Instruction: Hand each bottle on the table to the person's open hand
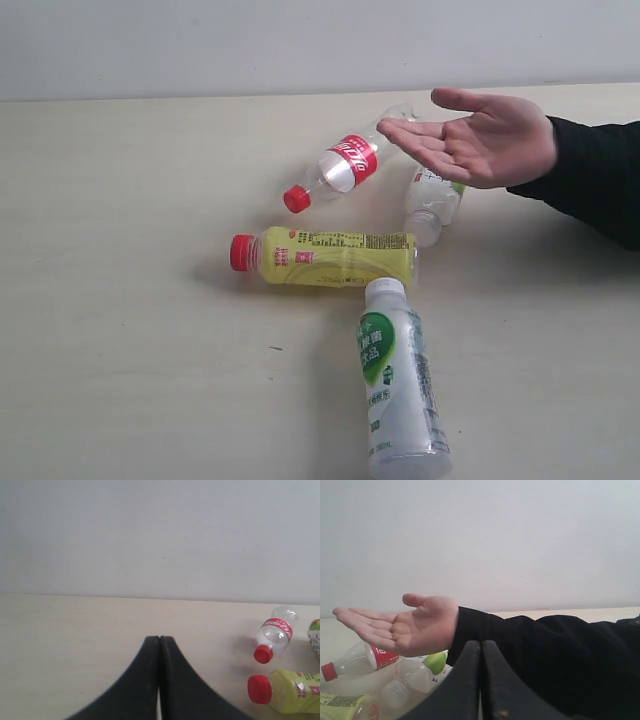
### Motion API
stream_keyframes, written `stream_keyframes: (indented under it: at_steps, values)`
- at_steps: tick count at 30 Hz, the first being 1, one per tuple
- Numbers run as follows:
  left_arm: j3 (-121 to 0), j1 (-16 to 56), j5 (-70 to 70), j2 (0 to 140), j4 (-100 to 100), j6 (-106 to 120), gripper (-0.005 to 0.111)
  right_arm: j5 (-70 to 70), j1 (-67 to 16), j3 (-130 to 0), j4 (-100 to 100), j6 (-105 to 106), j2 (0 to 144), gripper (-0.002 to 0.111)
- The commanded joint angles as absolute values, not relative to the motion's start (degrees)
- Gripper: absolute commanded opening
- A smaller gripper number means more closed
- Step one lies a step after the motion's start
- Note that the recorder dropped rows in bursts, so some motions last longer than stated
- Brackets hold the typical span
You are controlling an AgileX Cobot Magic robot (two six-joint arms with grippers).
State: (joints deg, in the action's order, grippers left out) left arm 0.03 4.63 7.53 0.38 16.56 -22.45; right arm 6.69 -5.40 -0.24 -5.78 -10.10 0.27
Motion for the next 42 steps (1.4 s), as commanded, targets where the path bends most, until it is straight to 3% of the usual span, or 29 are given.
stream_keyframes:
  at_steps: [1, 8, 12, 26, 32, 38, 42]
  values:
    - [0.0, 4.57, 7.56, 0.0, 16.33, -22.56, 0.0, 5.4, -5.15, 0.0, -6.38, -9.53, 0.0, 0.0]
    - [0.0, 4.57, 7.56, 0.0, 16.33, -22.56, 0.0, 3.38, -5.15, 0.0, -0.79, -13.62, 0.0, 0.0]
    - [0.0, 4.57, 7.56, 0.0, 16.33, -22.56, 0.0, -10.88, -5.15, 0.0, -0.88, -13.14, 0.0, 0.0]
    - [0.0, 4.57, 7.55, 0.0, 16.33, -22.56, 0.0, -17.79, -5.3, 0.0, 2.37, -28.04, 0.0, 0.0]
    - [0.0, 4.57, 7.55, 0.0, 16.33, -22.56, 0.0, -25.55, -5.3, -2.59, -27.91, -54.93, 10.33, 0.0]
    - [0.0, 4.57, 7.55, 0.0, 16.33, -22.56, 0.0, -33.02, -5.3, -13.65, -59.7, -77.65, 30.25, 0.0]
    - [0.0, 4.57, 7.55, 0.0, 16.33, -22.56, 0.0, -35.26, -5.3, -18.86, -70.83, -85.39, 42.56, 0.0]
